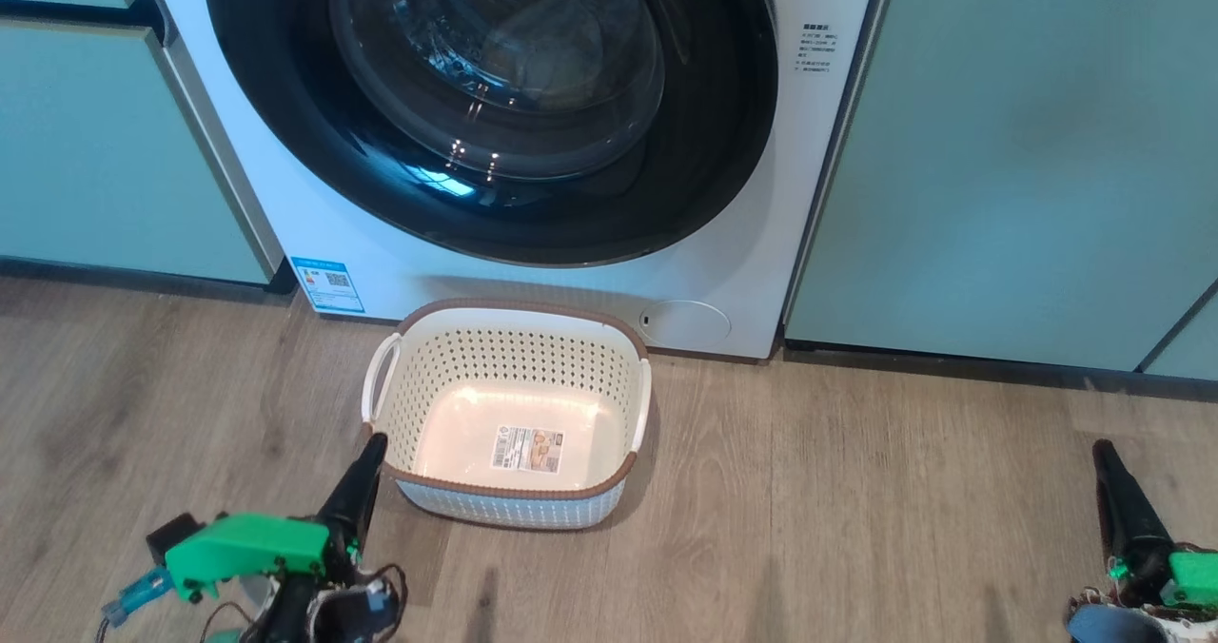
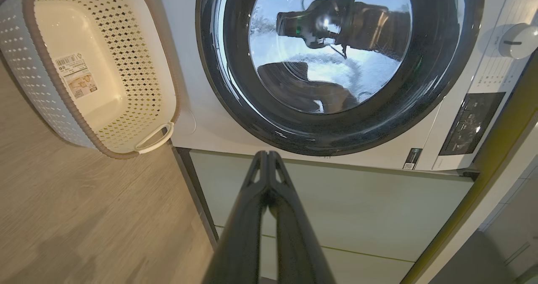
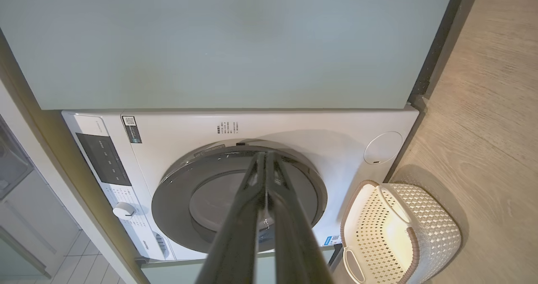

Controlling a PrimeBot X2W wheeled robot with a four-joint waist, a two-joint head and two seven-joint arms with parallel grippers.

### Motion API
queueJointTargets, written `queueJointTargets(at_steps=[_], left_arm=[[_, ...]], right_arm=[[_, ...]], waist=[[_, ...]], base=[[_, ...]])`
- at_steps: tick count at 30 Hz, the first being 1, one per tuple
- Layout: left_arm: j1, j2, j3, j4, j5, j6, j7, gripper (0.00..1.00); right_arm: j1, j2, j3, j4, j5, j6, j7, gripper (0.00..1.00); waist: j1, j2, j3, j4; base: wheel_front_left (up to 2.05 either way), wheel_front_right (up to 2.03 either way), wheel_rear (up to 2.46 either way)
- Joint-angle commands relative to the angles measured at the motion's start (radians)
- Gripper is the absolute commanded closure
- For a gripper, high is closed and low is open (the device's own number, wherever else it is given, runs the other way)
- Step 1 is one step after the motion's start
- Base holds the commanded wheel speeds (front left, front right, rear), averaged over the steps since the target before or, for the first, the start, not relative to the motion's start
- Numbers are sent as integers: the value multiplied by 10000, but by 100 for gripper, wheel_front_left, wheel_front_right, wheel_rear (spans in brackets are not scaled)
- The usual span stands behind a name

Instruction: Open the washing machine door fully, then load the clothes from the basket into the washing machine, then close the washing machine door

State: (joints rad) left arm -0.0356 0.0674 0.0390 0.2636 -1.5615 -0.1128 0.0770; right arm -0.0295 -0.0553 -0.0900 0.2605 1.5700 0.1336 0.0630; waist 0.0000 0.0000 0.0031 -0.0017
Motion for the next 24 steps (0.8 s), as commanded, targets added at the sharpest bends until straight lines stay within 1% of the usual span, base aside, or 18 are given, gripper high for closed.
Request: queueJointTargets(at_steps=[1,5,24], left_arm=[[-645,31,448,-252,-305,-129,92,100],[-707,1,511,-189,-668,-178,173,100],[-711,-34,561,-188,-626,-178,212,100]], right_arm=[[-672,-220,154,-247,327,-28,120,100],[-755,-219,135,-177,698,-29,203,100],[-761,-167,63,-172,637,-29,261,100]], waist=[[0,0,-1,5],[0,0,-1,17],[0,0,-1,17]], base=[[0,0,0],[0,0,0],[0,0,0]])
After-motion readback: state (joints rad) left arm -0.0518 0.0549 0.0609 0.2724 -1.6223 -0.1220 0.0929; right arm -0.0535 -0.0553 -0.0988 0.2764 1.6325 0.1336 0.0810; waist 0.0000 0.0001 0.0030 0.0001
